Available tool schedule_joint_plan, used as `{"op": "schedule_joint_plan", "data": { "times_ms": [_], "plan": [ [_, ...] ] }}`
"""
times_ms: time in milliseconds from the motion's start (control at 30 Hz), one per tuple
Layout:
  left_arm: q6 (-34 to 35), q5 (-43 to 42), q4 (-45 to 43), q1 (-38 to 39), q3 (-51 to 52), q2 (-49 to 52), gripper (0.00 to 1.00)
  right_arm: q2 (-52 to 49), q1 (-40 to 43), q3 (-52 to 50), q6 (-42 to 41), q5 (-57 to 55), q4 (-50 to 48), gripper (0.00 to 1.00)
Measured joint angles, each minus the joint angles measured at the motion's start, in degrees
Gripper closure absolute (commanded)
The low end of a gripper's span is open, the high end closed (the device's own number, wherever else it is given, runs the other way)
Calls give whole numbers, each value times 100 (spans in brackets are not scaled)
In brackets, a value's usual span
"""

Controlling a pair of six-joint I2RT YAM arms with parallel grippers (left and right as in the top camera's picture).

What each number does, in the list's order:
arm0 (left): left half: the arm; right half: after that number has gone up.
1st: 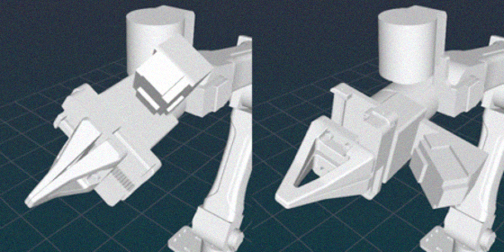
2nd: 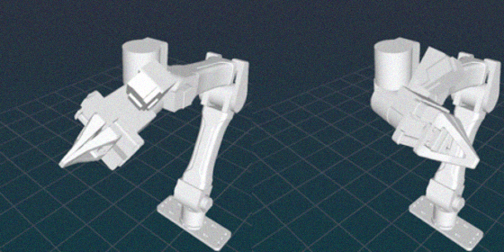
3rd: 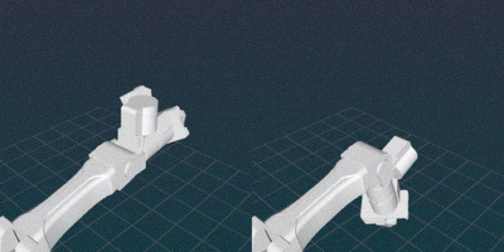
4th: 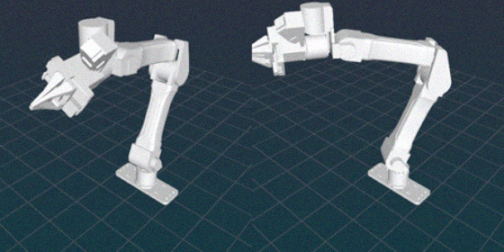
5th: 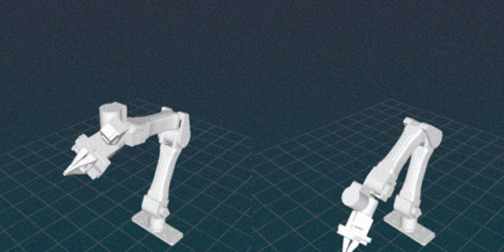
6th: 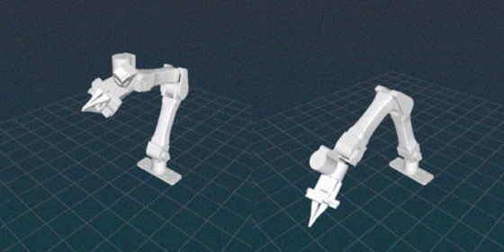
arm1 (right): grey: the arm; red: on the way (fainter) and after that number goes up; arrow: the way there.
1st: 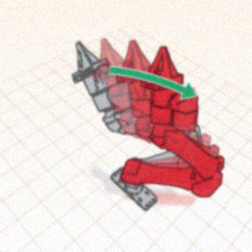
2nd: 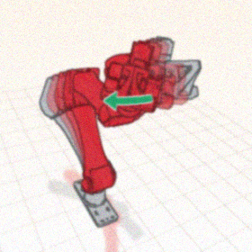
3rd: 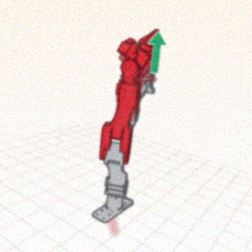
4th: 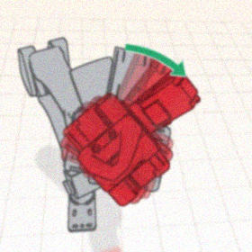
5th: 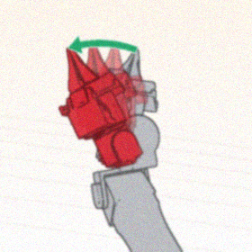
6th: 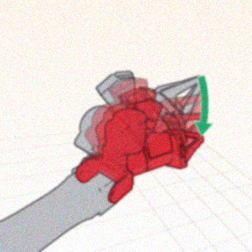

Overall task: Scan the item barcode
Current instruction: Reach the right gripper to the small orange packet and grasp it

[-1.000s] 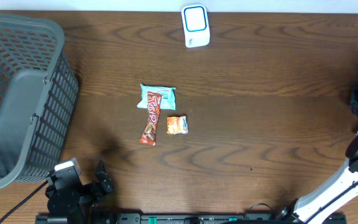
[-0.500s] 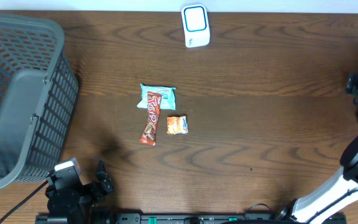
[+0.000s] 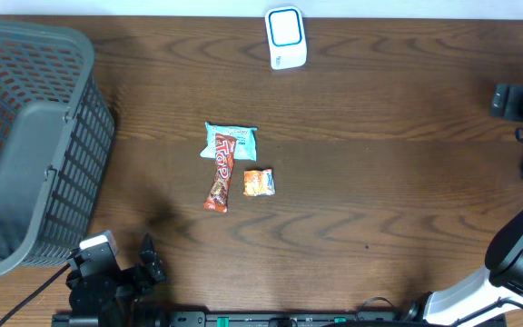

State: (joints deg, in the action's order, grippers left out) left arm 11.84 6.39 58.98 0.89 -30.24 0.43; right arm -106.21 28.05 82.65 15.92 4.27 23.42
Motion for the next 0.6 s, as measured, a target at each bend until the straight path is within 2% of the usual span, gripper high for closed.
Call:
{"op": "schedule_joint_plan", "data": {
  "times_ms": [267, 433, 600],
  "plan": [
    [0, 0, 0, 0, 2, 0, 1, 0, -332, 0, -1093, 1908, 411, 1],
    [0, 0, 0, 0, 0, 0, 1, 0, -772, -4, -1692, 2413, 1034, 1],
    [0, -2, 0, -2, 2, 0, 1, 0, -1596, -153, -2194, 2605, 1113, 1]
  ]
}}
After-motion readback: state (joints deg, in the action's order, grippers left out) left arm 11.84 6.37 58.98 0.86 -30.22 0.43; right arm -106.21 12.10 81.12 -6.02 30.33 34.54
